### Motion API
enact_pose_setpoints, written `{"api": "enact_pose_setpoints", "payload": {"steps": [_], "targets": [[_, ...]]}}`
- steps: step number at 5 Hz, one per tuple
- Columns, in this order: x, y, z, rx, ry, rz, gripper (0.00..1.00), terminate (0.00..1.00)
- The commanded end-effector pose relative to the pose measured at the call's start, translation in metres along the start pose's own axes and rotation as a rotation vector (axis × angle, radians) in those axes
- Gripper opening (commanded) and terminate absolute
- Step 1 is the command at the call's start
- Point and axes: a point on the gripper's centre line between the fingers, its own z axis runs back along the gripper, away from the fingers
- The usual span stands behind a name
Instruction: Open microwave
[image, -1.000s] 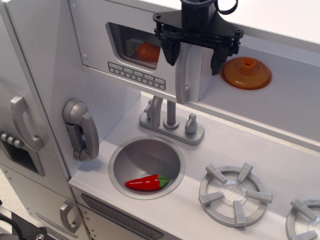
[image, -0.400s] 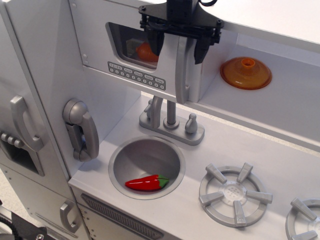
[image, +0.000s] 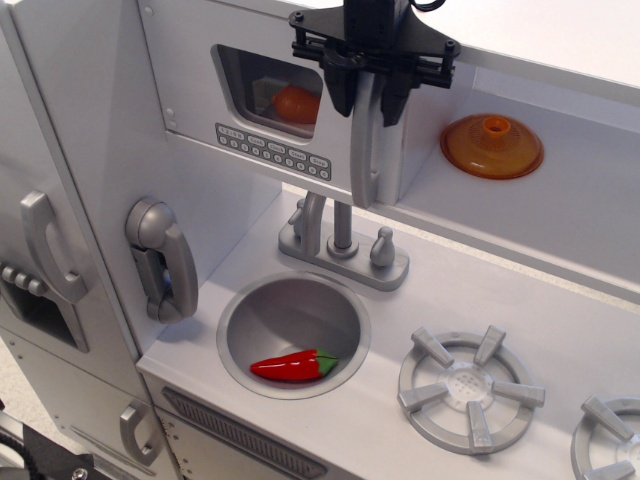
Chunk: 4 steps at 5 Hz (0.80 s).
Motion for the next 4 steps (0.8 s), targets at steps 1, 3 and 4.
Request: {"api": "enact_pose_setpoints", "payload": {"steps": [1,3,4], "targets": [[-0.011,0.016,0.019,0.009,-0.062,-0.040,0.00,0.00],[-0.051,0.043,0.044,0.047,0.002,-0.102,1.00,0.00],[-0.068,0.051,0.059,0.062,0.060,-0.125,1.00,0.00]]}}
